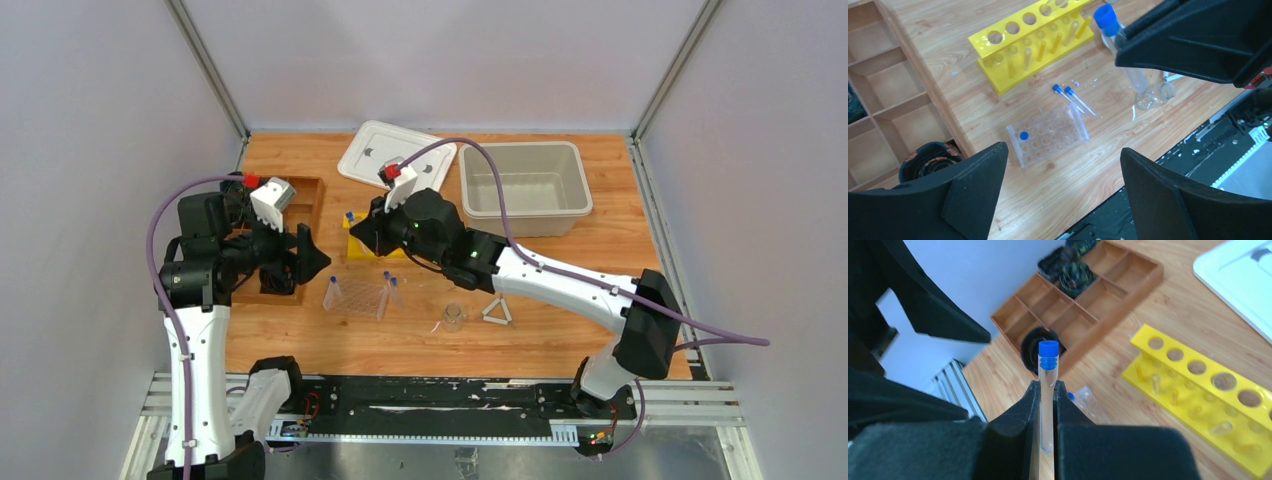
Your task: Organize the chemistry lab equipment
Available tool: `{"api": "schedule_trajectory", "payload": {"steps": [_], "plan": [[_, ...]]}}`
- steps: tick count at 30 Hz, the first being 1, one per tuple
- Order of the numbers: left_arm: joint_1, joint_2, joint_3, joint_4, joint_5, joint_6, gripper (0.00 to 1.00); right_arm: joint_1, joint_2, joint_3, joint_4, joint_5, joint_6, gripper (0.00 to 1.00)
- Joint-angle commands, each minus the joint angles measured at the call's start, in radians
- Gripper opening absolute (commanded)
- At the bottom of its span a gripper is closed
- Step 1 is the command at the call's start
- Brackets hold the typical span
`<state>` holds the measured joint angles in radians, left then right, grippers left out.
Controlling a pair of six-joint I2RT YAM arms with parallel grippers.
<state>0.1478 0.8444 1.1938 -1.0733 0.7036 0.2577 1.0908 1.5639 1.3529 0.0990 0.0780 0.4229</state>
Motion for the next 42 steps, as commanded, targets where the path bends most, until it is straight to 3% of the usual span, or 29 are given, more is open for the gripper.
{"api": "schedule_trajectory", "payload": {"steps": [1,7,18,23,28,30,32,35,42], "plan": [[0.004,-0.017,-0.010,0.004,0.116,-0.006,0.87,0.018,0.029,0.024,0.173,-0.004,0.073,0.00],[0.004,0.011,-0.005,0.004,0.230,-0.041,0.76,0.032,0.071,0.010,0.333,-0.008,0.172,0.00],[0.005,0.066,0.001,0.003,0.238,-0.051,0.59,0.066,0.131,0.030,0.447,-0.046,0.259,0.00],[0.004,0.084,0.000,0.003,0.224,-0.049,0.43,0.070,0.117,-0.001,0.472,-0.030,0.258,0.00],[0.004,0.092,-0.004,0.003,0.192,-0.043,0.19,0.070,0.107,-0.016,0.481,-0.024,0.238,0.00],[0.004,0.092,-0.006,0.004,0.177,-0.036,0.10,0.069,0.100,-0.020,0.468,-0.022,0.235,0.09],[0.005,0.088,-0.008,0.004,0.165,-0.025,0.05,0.064,0.090,-0.019,0.435,-0.013,0.234,0.31],[0.004,0.075,-0.011,0.004,0.157,-0.001,0.03,0.039,0.086,0.048,0.287,-0.029,0.235,0.50],[0.004,0.016,-0.021,0.004,0.166,0.067,0.02,-0.023,0.148,0.252,-0.008,-0.208,0.195,0.55]]}}
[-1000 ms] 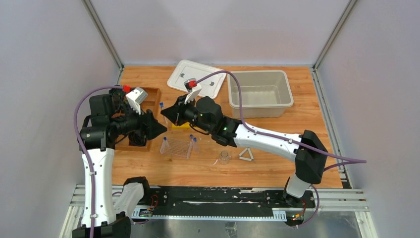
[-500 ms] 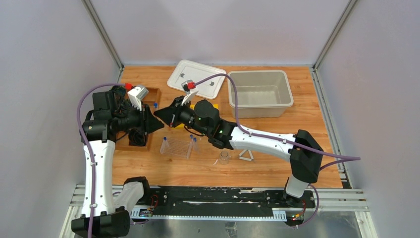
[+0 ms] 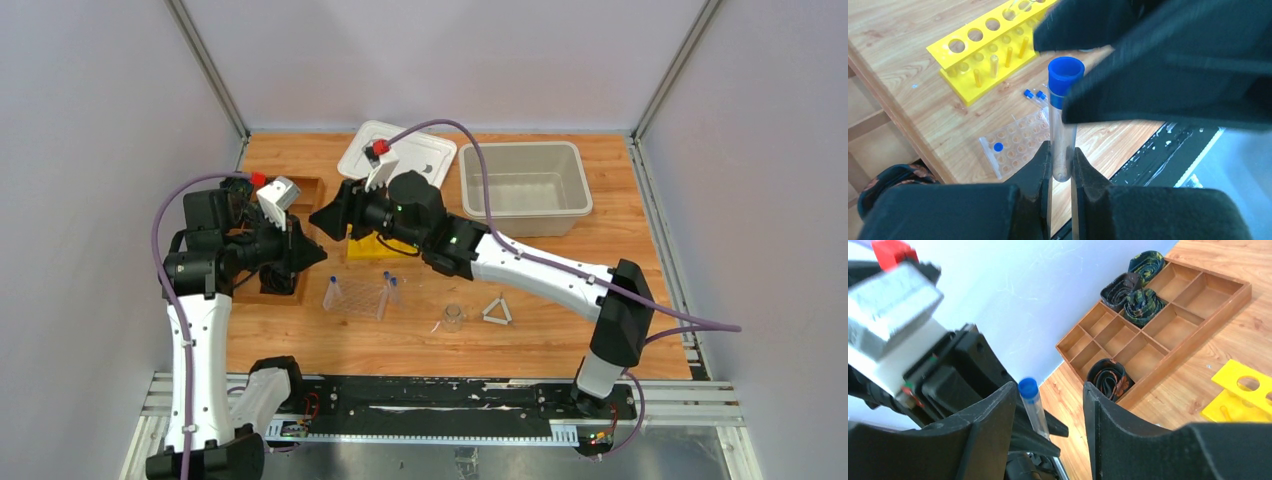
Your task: Organize the chemistry lab equipment
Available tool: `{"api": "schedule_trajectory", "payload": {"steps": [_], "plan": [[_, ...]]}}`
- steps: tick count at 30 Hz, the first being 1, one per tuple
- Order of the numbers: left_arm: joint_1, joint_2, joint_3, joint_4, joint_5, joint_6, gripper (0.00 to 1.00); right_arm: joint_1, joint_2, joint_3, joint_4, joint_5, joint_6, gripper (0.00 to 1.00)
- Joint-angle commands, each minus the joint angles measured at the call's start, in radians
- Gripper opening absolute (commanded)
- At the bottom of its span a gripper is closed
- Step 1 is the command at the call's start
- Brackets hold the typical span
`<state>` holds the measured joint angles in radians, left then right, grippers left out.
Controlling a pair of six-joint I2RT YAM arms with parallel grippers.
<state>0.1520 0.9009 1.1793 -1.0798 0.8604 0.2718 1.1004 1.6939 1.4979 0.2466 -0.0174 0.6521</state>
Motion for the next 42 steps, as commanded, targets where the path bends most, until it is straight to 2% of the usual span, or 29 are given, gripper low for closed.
{"api": "schedule_trajectory", "payload": {"steps": [1,5,11,17,19,25,26,27,30,31,36,42], "plan": [[-0.001,-0.045,-0.009,0.011,0.005,0.058,0.02,-0.037,0.029,0.130,-0.176,-0.141,-0.037,0.55],[0.000,-0.050,-0.010,0.011,0.002,0.056,0.03,-0.051,0.079,0.226,-0.283,-0.218,-0.061,0.52],[0.000,-0.045,-0.006,0.011,-0.004,0.058,0.02,-0.054,0.112,0.286,-0.334,-0.293,-0.082,0.49],[0.000,-0.035,-0.007,0.011,-0.017,0.059,0.02,-0.054,0.121,0.310,-0.364,-0.306,-0.102,0.47],[0.000,-0.035,-0.011,0.011,-0.011,0.059,0.02,-0.054,0.124,0.313,-0.366,-0.304,-0.105,0.39],[0.000,-0.038,-0.010,0.011,-0.022,0.063,0.05,-0.056,0.106,0.311,-0.370,-0.260,-0.151,0.05],[0.000,-0.038,-0.010,0.011,-0.028,0.062,0.10,-0.056,0.101,0.314,-0.373,-0.251,-0.165,0.01],[-0.001,-0.036,-0.010,0.011,-0.036,0.061,0.24,-0.056,0.097,0.316,-0.380,-0.243,-0.177,0.00],[0.000,-0.026,0.000,0.011,-0.076,0.037,0.85,-0.064,0.077,0.300,-0.397,-0.213,-0.221,0.00],[0.000,-0.021,0.007,0.011,-0.097,0.029,0.97,-0.067,0.068,0.285,-0.398,-0.202,-0.239,0.00],[0.000,0.017,0.059,0.011,-0.235,0.005,1.00,-0.071,-0.008,0.121,-0.363,-0.094,-0.363,0.00],[0.001,0.095,0.121,0.011,-0.374,-0.049,1.00,-0.049,-0.080,-0.160,-0.153,-0.073,-0.436,0.00]]}}
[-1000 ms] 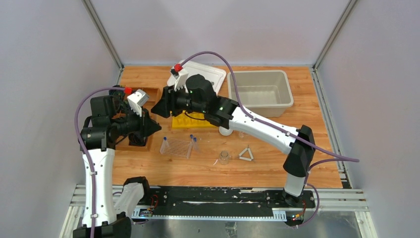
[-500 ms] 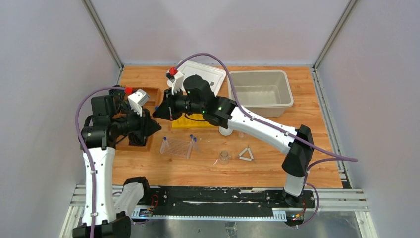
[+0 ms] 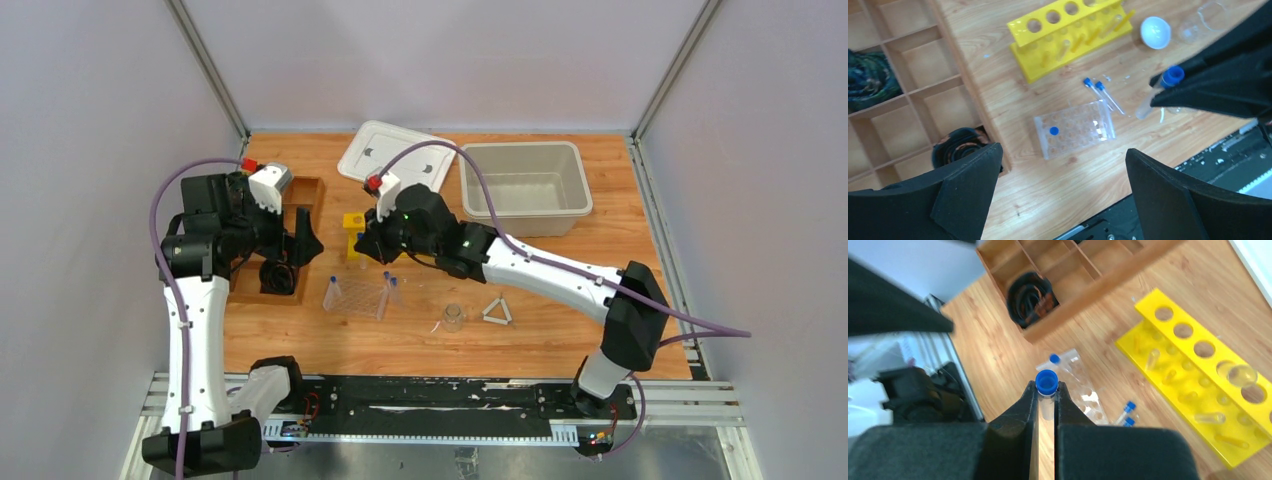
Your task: Organize the chemistry lab equipment
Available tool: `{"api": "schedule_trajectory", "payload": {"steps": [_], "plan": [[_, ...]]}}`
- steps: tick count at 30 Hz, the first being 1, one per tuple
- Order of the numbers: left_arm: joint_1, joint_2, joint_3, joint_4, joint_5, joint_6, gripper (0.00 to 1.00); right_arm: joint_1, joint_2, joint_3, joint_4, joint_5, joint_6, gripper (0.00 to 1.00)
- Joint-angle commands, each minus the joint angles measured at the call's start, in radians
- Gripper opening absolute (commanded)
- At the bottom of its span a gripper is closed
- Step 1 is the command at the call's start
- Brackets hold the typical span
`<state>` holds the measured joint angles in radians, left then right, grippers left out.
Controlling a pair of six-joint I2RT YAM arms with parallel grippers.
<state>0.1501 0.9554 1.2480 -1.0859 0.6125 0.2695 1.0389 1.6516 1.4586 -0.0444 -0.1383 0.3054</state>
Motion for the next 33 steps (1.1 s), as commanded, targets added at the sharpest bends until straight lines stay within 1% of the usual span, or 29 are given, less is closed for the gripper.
{"api": "schedule_trajectory", "payload": {"steps": [1,7,14,21,22,24,27,33], "plan": [[0.003,0.052,0.056,0.017,-0.148,-0.054,1.00,0.024,-0.036,-0.147,0.167,0.050,-0.102,0.00],[0.006,0.087,0.058,0.018,-0.223,-0.066,1.00,0.136,0.032,-0.231,0.332,0.102,-0.211,0.00],[0.009,0.077,0.060,0.020,-0.241,-0.069,1.00,0.199,0.148,-0.234,0.497,0.128,-0.253,0.00],[0.010,0.065,0.046,0.020,-0.240,-0.067,1.00,0.216,0.246,-0.213,0.582,0.137,-0.290,0.00],[0.009,0.065,0.045,0.020,-0.240,-0.067,1.00,0.216,0.259,-0.210,0.589,0.167,-0.292,0.00],[0.009,0.062,0.046,0.020,-0.238,-0.066,1.00,0.217,0.276,-0.209,0.606,0.180,-0.301,0.00],[0.010,0.063,0.046,0.021,-0.235,-0.068,1.00,0.216,0.294,-0.213,0.632,0.213,-0.301,0.00],[0.009,0.067,0.051,0.020,-0.227,-0.070,1.00,0.217,0.305,-0.229,0.667,0.223,-0.301,0.00]]}}
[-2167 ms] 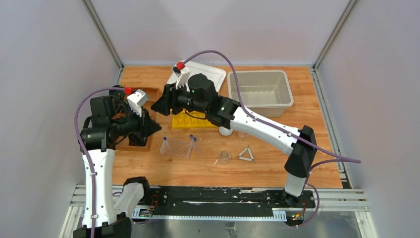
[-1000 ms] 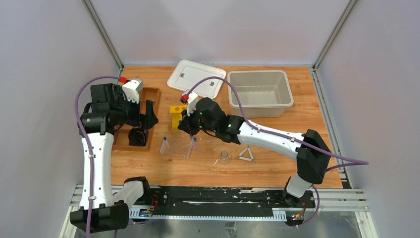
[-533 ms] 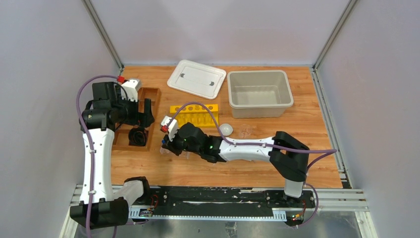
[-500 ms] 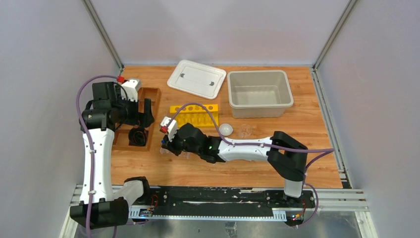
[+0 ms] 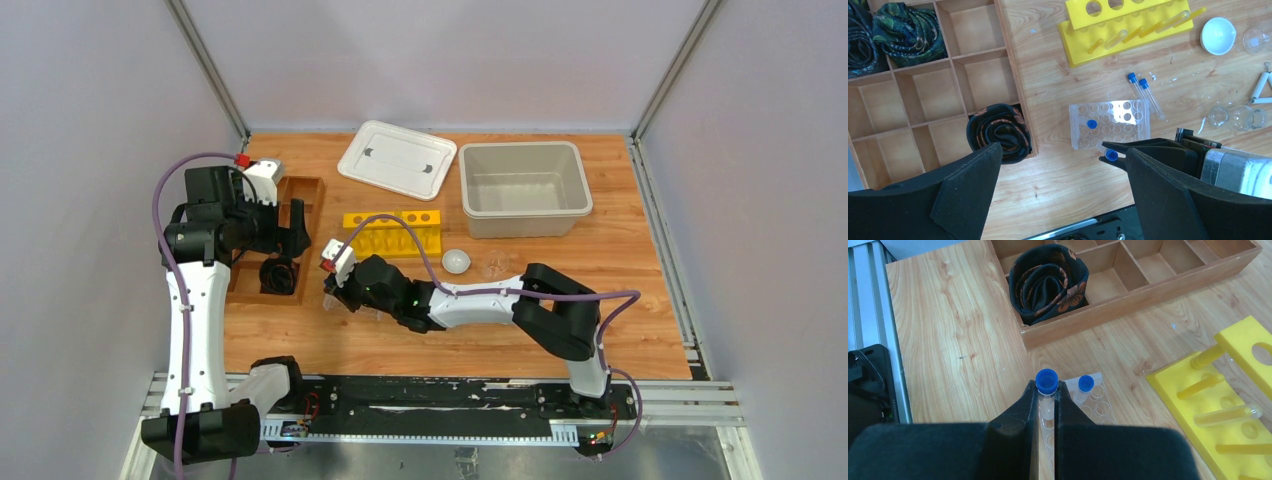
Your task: Organize the chemistry lab equipment
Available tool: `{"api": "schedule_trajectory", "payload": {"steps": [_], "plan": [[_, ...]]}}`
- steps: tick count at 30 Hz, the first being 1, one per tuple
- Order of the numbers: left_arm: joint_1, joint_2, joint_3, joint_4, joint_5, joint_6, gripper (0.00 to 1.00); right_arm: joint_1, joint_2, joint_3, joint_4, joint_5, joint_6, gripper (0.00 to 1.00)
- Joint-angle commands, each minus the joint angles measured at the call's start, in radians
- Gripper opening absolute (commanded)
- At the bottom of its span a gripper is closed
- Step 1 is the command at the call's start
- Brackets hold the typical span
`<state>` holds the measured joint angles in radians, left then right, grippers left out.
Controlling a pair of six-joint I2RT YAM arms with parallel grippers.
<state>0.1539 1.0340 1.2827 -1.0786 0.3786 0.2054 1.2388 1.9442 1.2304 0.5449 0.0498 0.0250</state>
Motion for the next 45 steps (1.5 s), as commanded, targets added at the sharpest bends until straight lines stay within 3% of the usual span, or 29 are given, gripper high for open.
{"api": "schedule_trajectory", "payload": {"steps": [1,45], "plan": [[0.006,-0.011,0.019,0.013,0.010,-0.008,1.00,0.017,0.015,0.000,0.080,0.032,-0.020,0.00],[0.006,-0.033,0.005,0.013,0.007,0.007,1.00,0.016,0.154,0.017,0.174,-0.004,0.009,0.00]]}}
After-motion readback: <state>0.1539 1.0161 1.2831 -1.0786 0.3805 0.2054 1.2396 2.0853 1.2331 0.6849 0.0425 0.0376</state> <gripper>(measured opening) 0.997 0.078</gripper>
